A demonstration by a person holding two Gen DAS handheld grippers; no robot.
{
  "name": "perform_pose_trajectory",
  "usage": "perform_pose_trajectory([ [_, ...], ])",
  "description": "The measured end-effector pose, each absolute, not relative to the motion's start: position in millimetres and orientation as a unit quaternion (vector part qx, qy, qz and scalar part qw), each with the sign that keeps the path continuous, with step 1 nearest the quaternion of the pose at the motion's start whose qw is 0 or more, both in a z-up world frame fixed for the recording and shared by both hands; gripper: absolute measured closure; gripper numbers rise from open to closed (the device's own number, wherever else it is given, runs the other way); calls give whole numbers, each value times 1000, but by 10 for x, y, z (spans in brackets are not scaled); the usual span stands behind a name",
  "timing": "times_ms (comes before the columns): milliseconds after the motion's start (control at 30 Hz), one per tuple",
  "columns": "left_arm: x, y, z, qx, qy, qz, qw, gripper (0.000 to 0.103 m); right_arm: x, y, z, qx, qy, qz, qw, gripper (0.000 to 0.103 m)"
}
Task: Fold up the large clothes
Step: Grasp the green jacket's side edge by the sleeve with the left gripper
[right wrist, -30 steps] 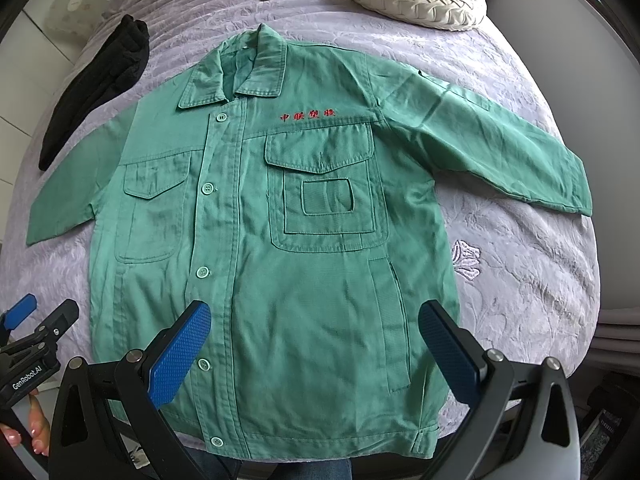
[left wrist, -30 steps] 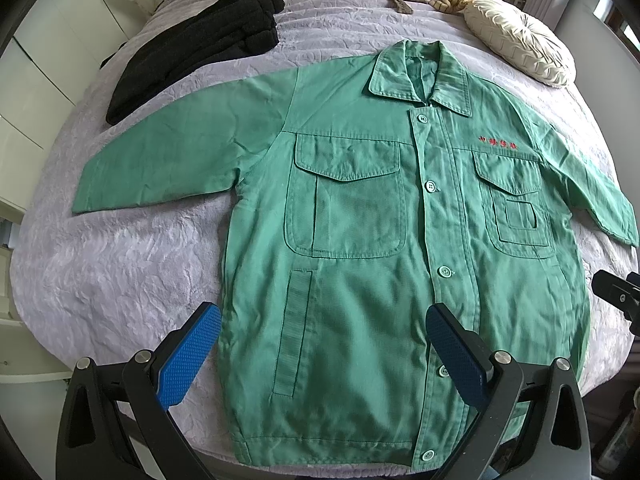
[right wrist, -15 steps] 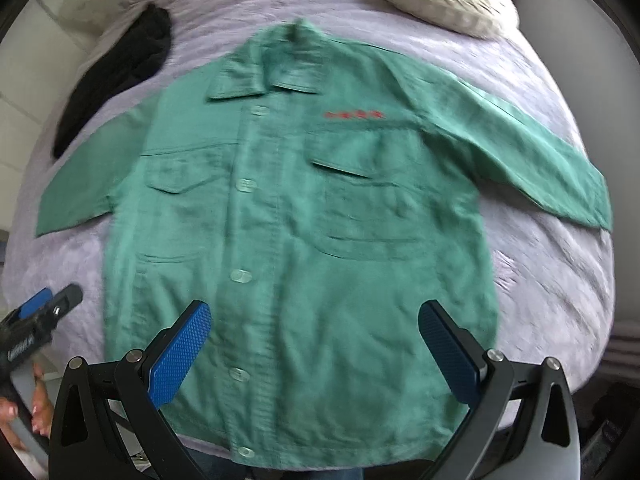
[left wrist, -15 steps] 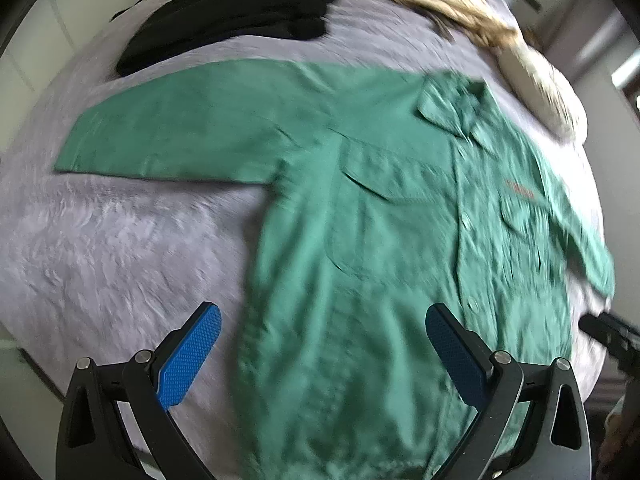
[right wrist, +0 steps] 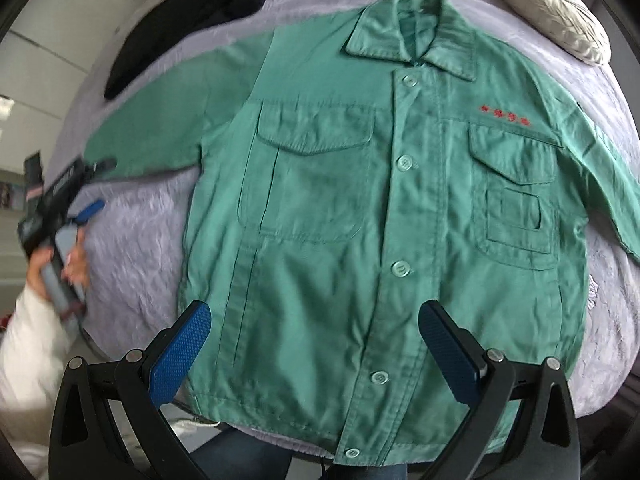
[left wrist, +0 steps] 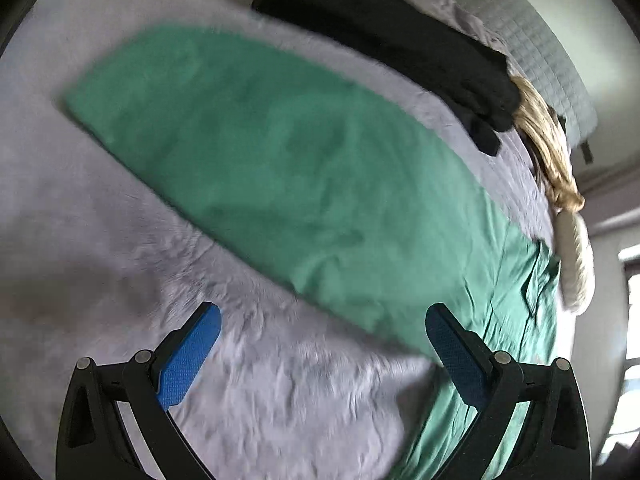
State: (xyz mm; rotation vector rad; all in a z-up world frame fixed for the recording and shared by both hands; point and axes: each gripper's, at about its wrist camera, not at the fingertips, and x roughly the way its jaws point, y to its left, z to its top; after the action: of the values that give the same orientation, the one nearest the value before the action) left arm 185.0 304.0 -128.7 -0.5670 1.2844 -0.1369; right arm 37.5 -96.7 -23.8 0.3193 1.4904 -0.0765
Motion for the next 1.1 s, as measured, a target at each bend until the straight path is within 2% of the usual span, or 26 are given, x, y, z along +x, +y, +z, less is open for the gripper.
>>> perform_pose_trajectory([
  [100,1994,3033,-1524,-302,587,-87,746,0,386,-882,-321,135,692,-36,709,0],
  [200,2175,3101,-1468,-323,551,-87,764,1,402,-820,-399,131,703,-35,698,0],
  [367,2512,3422,-1411,-286,513,-26,809,1,388,-718,-460,119,709,-38,694,0],
  [400,2538,3453,-1449,-285,517,-18,807,14,380,-708,-464,118,709,-40,694,0],
  [433,2566,3478,-1501,-282,526,-9,802,43,375,-702,-470,118,709,-42,694,0],
  [467,2593,3502,-1531,-278,531,-6,800,59,363,-704,-483,120,709,-43,694,0],
  [500,2600,3532,-1540,-277,531,-11,801,92,353,-705,-493,123,709,-45,693,0],
  [533,2601,3547,-1528,-288,526,-27,799,100,353,-703,-514,126,709,-46,693,0],
  [667,2552,3429,-1105,-276,475,-60,833,100,322,-734,-501,127,699,-42,703,0],
  [833,2534,2726,-264,-208,409,-152,875,100,251,-907,-465,151,680,-33,717,0],
  [1000,2368,1559,520,-147,357,-274,881,100,51,-1308,-406,190,654,-43,731,0],
  [1100,2238,557,658,-106,352,-331,869,100,-87,-1694,-384,215,638,-55,738,0],
])
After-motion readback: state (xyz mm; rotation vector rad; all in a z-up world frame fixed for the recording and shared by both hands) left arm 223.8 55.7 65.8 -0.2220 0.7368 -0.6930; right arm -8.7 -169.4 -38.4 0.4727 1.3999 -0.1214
